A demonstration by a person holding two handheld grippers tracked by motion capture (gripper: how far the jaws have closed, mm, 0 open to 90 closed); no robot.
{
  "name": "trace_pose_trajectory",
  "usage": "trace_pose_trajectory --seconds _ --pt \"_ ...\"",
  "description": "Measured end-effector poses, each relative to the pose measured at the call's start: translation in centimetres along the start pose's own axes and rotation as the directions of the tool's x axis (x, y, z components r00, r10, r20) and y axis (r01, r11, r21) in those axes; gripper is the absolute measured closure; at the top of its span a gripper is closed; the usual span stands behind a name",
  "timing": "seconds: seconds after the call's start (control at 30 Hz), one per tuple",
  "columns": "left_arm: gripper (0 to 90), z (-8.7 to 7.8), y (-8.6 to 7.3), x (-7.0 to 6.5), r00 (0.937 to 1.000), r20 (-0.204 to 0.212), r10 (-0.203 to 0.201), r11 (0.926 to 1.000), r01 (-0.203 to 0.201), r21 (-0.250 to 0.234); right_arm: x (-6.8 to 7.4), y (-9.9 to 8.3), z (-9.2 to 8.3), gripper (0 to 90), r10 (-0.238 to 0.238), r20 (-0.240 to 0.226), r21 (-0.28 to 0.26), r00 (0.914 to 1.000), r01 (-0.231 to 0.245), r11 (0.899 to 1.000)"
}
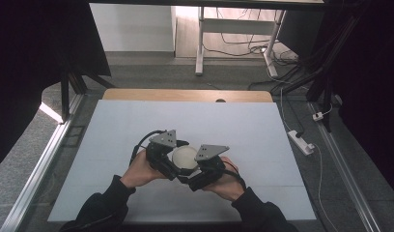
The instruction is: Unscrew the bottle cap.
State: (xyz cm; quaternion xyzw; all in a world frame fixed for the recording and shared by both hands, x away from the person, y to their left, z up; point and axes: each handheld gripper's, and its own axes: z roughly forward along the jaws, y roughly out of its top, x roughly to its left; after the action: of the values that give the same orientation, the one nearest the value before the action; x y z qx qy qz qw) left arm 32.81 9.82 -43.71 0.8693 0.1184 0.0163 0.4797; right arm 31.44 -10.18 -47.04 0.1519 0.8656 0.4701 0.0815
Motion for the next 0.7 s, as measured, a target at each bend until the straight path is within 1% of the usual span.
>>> trace_pose_trajectory --seconds 0.1,0.17,0.3,0.33,0.37,0.43,0.5,0.53,0.57,0.6,0.7 --pt "7.5 0.0 0.0 -0.1 1.0000 -0.003 -0.001 1.0000 0.001 -0.001 0.0 0.0 0.0 6.4 0.004 0.001 0.000 1.0000 -0.004 1.000" --pt "7.7 0.1 0.0 -0.3 0.9994 -0.033 -0.008 0.9999 0.008 -0.007 0.0 0.0 0.0 6.4 0.013 0.006 0.003 0.9999 -0.013 1.000" --pt "7.9 0.3 0.3 -0.6 0.9961 -0.085 -0.023 0.9996 0.025 0.013 -0.2 -0.1 0.1 6.4 0.019 0.028 0.007 0.9994 -0.019 1.000" --pt "7.9 0.3 0.3 -0.6 0.9961 -0.085 -0.023 0.9996 0.025 0.013 -0.2 -0.1 0.1 6.4 0.021 0.035 0.007 0.9992 -0.021 1.000" --pt "7.9 0.5 0.4 -0.8 0.9916 -0.120 -0.049 0.9986 0.051 0.012 -0.2 -0.1 0.1 6.4 0.026 0.043 0.007 0.9988 -0.026 1.000" --pt "7.9 0.7 0.6 -1.1 0.9850 -0.161 -0.064 0.9976 0.068 0.018 -0.3 -0.1 0.2 6.4 0.031 0.064 0.013 0.9975 -0.032 0.999" --pt "7.8 1.0 0.7 -1.2 0.9779 -0.187 -0.093 0.9952 0.097 0.012 -0.4 -0.2 0.2 6.4 0.041 0.078 0.016 0.9961 -0.042 0.999" --pt "7.9 1.0 0.7 -1.2 0.9779 -0.187 -0.093 0.9952 0.097 0.012 -0.5 -0.2 0.2 6.4 0.047 0.086 0.016 0.9952 -0.049 0.999" --pt "7.9 1.3 0.7 -1.2 0.9703 -0.208 -0.124 0.9918 0.128 0.004 -0.5 -0.2 0.2 6.4 0.054 0.092 0.016 0.9943 -0.056 0.998" --pt "7.8 1.4 0.7 -1.3 0.9656 -0.218 -0.141 0.9895 0.145 -0.001 -0.6 -0.2 0.3 6.4 0.062 0.099 0.017 0.9932 -0.064 0.998" --pt "7.8 1.9 0.8 -1.4 0.9503 -0.258 -0.174 0.9839 0.179 -0.005 -0.8 -0.4 0.4 6.4 0.076 0.120 0.022 0.9898 -0.080 0.997"
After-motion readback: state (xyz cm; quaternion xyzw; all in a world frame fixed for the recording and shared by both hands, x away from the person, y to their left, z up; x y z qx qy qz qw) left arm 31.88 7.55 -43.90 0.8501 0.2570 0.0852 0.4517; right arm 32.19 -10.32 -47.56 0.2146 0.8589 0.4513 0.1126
